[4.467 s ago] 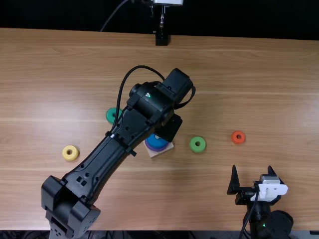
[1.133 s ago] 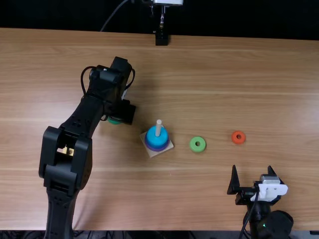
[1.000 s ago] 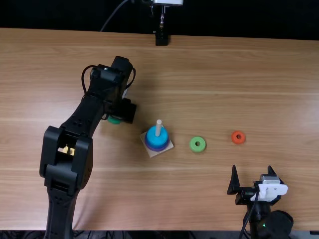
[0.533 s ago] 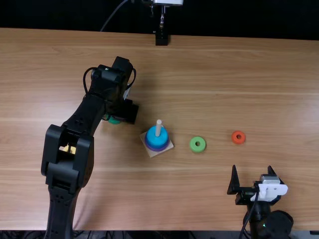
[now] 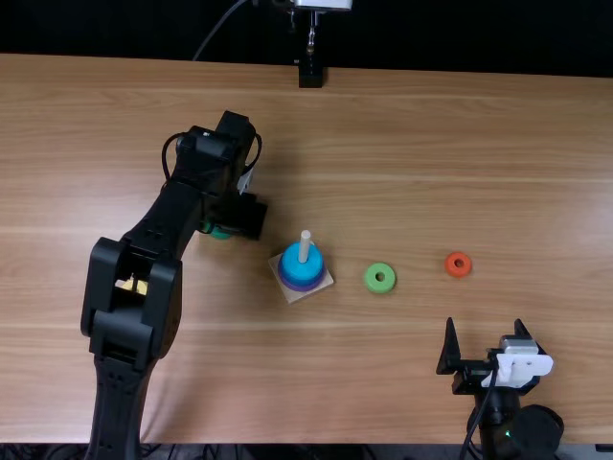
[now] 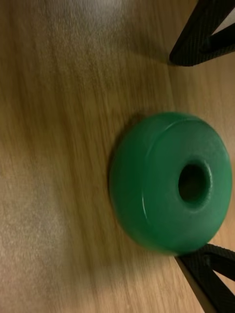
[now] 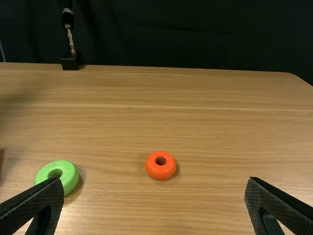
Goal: Build the Hanoi tower: stack the rings onto the peg from bottom to top in this color order: purple, dark blue, light blue, dark green, light green, yellow, orange.
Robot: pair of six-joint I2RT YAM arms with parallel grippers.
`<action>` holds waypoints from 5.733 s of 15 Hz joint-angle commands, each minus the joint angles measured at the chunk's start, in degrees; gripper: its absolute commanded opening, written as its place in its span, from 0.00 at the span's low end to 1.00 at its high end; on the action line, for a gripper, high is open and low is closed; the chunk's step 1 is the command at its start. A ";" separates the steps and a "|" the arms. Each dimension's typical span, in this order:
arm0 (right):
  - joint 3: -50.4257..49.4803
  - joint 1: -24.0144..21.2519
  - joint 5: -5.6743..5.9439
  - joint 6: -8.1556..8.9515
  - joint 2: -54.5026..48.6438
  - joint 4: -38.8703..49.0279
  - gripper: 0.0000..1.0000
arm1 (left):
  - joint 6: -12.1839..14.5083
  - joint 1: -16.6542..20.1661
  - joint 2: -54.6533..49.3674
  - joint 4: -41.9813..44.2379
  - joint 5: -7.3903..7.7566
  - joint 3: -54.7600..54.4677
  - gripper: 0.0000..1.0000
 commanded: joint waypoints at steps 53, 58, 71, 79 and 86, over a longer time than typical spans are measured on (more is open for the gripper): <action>-3.46 -0.69 -0.61 -0.11 -0.73 -4.44 1.00 | -16.22 -15.37 -21.92 -11.24 3.06 9.84 0.00; -3.46 -0.69 -0.61 -0.11 -0.73 -4.44 1.00 | -16.22 -16.08 -18.58 -11.13 3.06 11.86 0.00; -3.46 -0.69 -0.61 -0.11 -0.73 -4.44 1.00 | -18.02 -18.01 -16.12 -11.13 2.74 14.85 0.24; -3.46 -0.69 -0.72 -0.11 -0.73 -4.44 1.00 | -17.81 -17.04 -16.91 -11.24 3.06 13.53 1.00; -3.46 -0.69 -0.61 -0.11 -0.73 -4.44 1.00 | -17.17 -7.81 -27.63 5.85 3.17 0.52 1.00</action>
